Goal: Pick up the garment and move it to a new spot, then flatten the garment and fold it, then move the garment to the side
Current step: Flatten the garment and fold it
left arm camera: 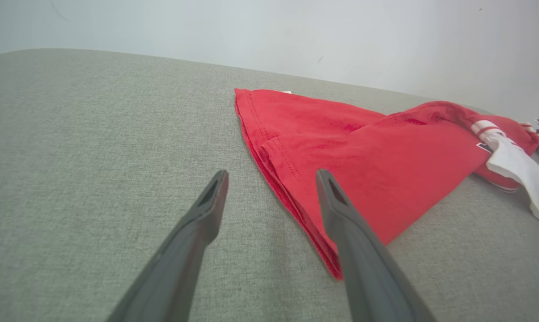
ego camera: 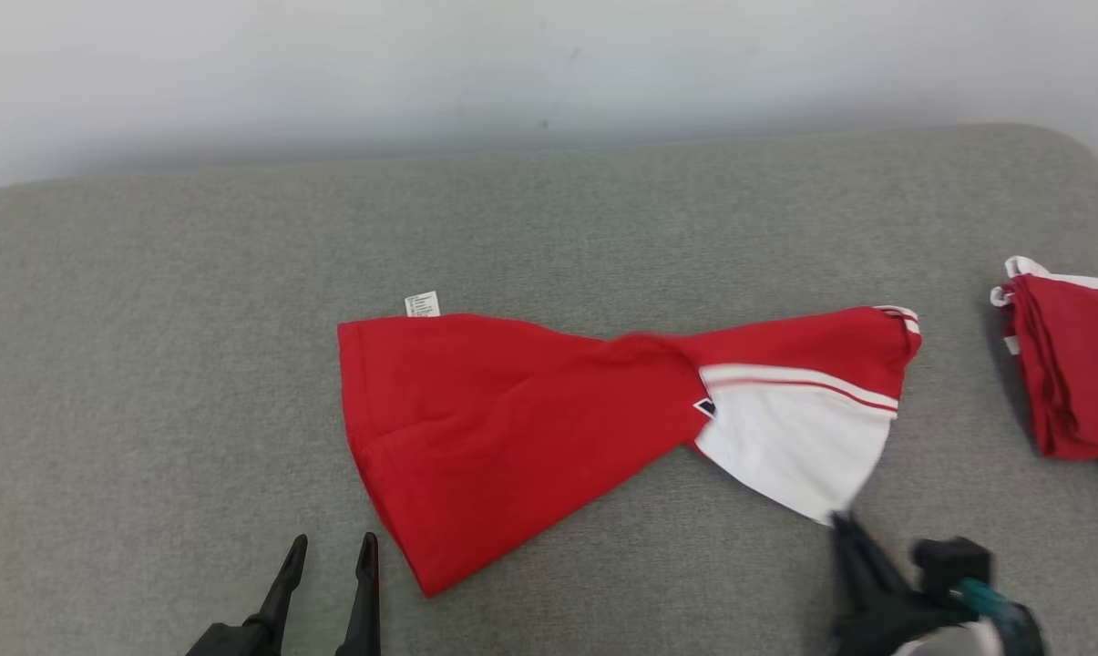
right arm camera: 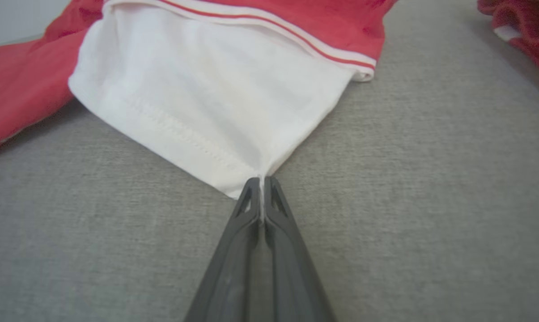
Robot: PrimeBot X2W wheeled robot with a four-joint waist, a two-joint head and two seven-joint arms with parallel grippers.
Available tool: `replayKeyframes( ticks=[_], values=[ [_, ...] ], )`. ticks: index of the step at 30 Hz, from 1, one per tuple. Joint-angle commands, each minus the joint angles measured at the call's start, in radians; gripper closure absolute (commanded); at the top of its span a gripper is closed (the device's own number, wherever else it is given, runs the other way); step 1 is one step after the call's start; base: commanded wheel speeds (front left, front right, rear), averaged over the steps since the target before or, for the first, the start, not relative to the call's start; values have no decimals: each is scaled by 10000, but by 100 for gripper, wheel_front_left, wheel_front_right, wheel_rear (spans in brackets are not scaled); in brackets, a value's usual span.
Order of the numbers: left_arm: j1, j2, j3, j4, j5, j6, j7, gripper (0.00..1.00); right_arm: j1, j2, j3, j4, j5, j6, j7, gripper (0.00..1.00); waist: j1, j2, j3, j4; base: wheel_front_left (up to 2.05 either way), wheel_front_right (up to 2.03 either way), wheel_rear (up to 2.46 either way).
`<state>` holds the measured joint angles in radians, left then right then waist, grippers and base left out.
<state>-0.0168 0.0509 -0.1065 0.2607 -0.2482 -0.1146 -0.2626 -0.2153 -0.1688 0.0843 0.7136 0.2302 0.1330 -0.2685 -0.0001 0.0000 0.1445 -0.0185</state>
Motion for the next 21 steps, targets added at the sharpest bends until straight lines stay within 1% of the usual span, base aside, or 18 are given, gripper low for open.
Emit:
replayKeyframes(
  ticks=[1,5,10,11,12,13,18,21],
  values=[
    [124,-9,0,-39,-70,-14,-31,0,401,-315,-324,-29,-14,-46,76,100,1,0,-161,-195,0,0,0],
    [140,-5,-9,-63,-174,12,-31,0,834,-588,-959,-502,-171,-39,50,100,1,0,-298,-441,0,0,0],
    [31,-6,-89,-42,-226,29,-31,0,1137,-703,-1120,-757,-228,-39,48,100,1,0,-268,-618,0,0,0],
    [5,-2,-84,-23,-232,37,-31,0,1166,-635,-1217,-822,-235,-39,48,100,1,0,-250,-657,0,0,0],
    [-35,-5,-90,8,-226,36,-31,0,1178,-564,-1331,-924,-245,-39,48,47,1,0,-224,-686,0,0,0],
    [-82,-5,-76,25,-221,36,-31,0,1169,-513,-1383,-1028,-230,-39,48,0,1,0,-183,-714,0,0,0],
    [-582,-5,97,254,-135,33,-31,0,964,-383,-1442,-1762,-192,-39,49,0,1,0,64,-780,0,0,0],
    [-1102,-2,311,630,24,9,-31,0,836,-264,-1501,-2202,-264,-39,50,0,1,0,219,-784,0,0,0]
  ],
)
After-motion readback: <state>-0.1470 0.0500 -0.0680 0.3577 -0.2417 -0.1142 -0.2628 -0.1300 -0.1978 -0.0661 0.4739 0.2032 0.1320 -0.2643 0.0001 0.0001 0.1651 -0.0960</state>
